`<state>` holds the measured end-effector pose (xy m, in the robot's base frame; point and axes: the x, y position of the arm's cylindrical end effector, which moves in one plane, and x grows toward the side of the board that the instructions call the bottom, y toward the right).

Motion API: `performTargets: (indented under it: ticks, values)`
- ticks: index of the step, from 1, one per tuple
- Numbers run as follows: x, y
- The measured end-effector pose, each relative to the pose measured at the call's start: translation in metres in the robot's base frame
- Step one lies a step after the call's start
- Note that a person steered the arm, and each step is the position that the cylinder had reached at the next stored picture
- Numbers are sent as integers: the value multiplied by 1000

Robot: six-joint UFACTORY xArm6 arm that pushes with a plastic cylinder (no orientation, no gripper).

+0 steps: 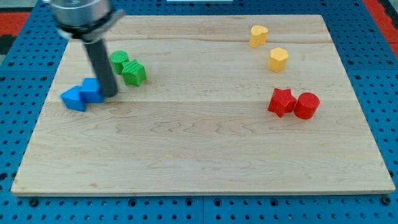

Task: Push the yellow hexagon into the yellow heart

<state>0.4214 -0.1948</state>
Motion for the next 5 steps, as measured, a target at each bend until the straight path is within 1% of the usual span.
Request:
performTargets:
  ticks: [1,2,3,4,5]
  values:
    - [8,-16]
    - [12,79]
    - [-27,229]
    - [-46,337]
    - [-39,360]
